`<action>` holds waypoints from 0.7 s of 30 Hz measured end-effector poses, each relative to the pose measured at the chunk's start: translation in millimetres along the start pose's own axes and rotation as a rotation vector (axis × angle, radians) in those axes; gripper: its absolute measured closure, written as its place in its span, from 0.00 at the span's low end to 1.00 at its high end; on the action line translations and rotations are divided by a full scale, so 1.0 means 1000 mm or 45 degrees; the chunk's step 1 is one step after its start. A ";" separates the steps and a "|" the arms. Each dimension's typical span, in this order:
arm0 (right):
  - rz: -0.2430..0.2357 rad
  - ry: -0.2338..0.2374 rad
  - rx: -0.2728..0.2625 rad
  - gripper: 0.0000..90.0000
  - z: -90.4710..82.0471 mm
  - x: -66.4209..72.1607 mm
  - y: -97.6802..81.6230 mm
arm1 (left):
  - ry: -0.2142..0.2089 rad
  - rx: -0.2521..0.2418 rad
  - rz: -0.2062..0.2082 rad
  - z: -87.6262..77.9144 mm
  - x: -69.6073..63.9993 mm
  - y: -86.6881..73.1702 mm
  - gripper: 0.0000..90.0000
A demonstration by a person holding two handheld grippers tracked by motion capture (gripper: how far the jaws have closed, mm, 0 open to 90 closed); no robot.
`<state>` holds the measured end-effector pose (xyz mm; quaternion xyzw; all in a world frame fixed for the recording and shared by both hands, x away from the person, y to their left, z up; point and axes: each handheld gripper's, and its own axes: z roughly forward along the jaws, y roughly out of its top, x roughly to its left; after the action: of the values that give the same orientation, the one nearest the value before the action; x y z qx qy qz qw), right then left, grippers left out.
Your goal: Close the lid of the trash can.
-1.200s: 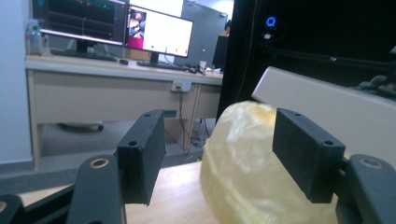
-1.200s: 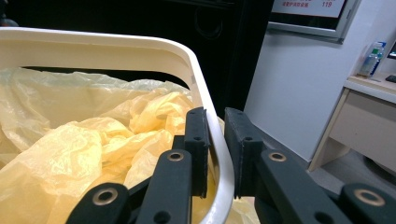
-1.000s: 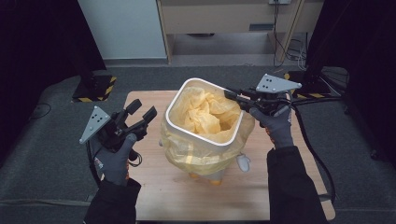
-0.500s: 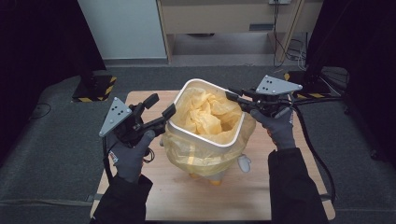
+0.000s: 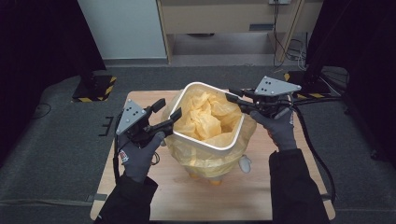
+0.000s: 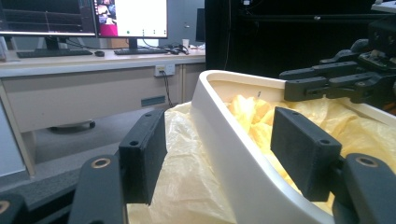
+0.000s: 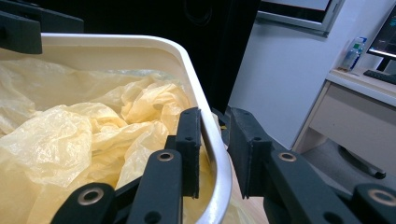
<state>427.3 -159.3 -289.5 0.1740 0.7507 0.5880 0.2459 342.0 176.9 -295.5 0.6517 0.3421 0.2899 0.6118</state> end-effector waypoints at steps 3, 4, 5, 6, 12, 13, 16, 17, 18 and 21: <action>0.000 -0.004 0.001 0.81 0.000 0.000 0.000 | -0.001 0.015 -0.006 0.004 0.001 -0.004 0.40; 0.001 -0.008 0.001 0.81 0.000 0.001 0.000 | -0.002 0.023 -0.010 0.005 0.001 -0.005 0.40; 0.002 -0.010 -0.001 0.80 0.000 0.001 0.000 | 0.000 0.030 -0.011 0.007 0.001 -0.005 0.40; 0.003 -0.017 -0.002 0.78 0.000 0.001 0.000 | -0.004 0.028 -0.011 0.008 0.000 -0.006 0.40; 0.022 -0.051 -0.064 0.73 -0.006 0.002 0.005 | -0.004 0.031 -0.009 0.011 0.000 -0.006 0.40; 0.039 -0.057 -0.097 0.72 -0.009 0.002 0.006 | -0.004 0.029 -0.014 0.011 0.000 -0.006 0.39; 0.075 -0.133 -0.179 0.67 -0.013 0.002 0.012 | -0.006 0.029 -0.019 0.011 0.000 -0.007 0.39; 0.082 -0.166 -0.188 0.66 -0.014 0.002 0.013 | -0.006 0.030 -0.018 0.011 0.000 -0.007 0.39; 0.077 -0.194 -0.183 0.66 -0.015 0.003 0.013 | -0.007 0.030 -0.019 0.011 0.001 -0.007 0.39; 0.051 -0.243 -0.153 0.66 -0.013 0.004 0.012 | -0.007 0.034 -0.022 0.011 0.001 -0.008 0.39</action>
<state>416.4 -164.5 -276.3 0.2291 0.6836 0.6175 0.3144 351.1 171.4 -304.7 0.6575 0.3498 0.2783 0.6065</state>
